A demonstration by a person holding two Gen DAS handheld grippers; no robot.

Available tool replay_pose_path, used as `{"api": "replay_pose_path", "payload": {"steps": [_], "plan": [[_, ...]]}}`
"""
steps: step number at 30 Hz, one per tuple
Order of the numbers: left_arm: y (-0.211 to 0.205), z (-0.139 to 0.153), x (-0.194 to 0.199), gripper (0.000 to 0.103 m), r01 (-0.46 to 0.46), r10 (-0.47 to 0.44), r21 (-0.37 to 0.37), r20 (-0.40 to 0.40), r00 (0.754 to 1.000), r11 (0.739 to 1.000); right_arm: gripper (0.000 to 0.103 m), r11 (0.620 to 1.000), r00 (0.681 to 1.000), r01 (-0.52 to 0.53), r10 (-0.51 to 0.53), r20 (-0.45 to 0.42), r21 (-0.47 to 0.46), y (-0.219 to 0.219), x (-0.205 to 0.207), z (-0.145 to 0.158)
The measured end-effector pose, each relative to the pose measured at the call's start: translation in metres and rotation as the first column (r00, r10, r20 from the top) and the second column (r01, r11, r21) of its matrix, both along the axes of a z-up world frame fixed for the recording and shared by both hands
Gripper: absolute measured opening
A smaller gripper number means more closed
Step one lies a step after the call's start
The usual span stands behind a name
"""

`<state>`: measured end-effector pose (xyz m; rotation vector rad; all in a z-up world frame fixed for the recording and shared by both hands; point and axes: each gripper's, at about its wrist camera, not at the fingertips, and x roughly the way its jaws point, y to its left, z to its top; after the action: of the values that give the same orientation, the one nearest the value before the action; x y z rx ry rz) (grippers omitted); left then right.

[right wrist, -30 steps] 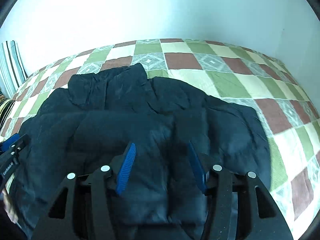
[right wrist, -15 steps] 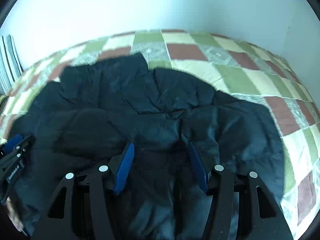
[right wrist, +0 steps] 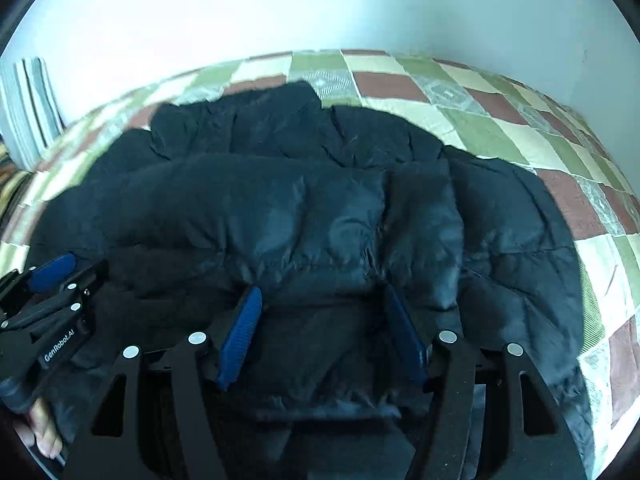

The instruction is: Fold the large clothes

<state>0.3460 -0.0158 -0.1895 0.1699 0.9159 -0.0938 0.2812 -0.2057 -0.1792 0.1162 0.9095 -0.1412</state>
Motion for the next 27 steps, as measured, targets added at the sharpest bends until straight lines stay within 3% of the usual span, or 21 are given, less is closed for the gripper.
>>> {"api": "replay_pose_path", "payload": {"steps": [2, 4, 8, 14, 16, 21, 27], "plan": [[0.013, 0.011, -0.018, 0.061, 0.004, -0.005, -0.016, -0.009, 1.0, 1.0, 0.065, 1.0, 1.0, 0.006, -0.006, 0.015, 0.002, -0.006, -0.019, 0.01], [0.036, 0.022, -0.048, 0.067, 0.0, 0.001, -0.028, 0.02, 1.0, 1.0, 0.075, 1.0, 0.999, 0.017, -0.017, 0.04, -0.001, -0.017, -0.049, 0.024], [0.088, 0.032, -0.112, 0.068, -0.044, 0.046, -0.042, 0.044, 0.998, 0.998, 0.078, 0.996, 0.996, 0.076, -0.075, 0.04, -0.036, -0.054, -0.117, 0.034], [0.169, 0.024, -0.207, 0.068, -0.153, 0.152, -0.102, -0.023, 0.988, 0.983, 0.078, 0.981, 0.981, 0.191, -0.192, -0.027, -0.035, -0.113, -0.221, 0.019], [0.192, 0.016, -0.235, 0.069, -0.176, 0.165, -0.17, -0.076, 0.983, 0.97, 0.079, 0.975, 0.974, 0.221, -0.221, -0.052, 0.002, -0.126, -0.247, 0.009], [0.214, -0.001, -0.279, 0.072, -0.203, 0.171, -0.271, -0.137, 0.976, 0.941, 0.083, 0.959, 0.967, 0.253, -0.244, -0.077, 0.127, -0.137, -0.297, -0.015], [0.212, -0.005, -0.299, 0.072, -0.176, 0.124, -0.385, -0.156, 0.98, 0.906, 0.083, 0.965, 0.975, 0.223, -0.219, -0.045, 0.135, -0.116, -0.326, -0.014]]}}
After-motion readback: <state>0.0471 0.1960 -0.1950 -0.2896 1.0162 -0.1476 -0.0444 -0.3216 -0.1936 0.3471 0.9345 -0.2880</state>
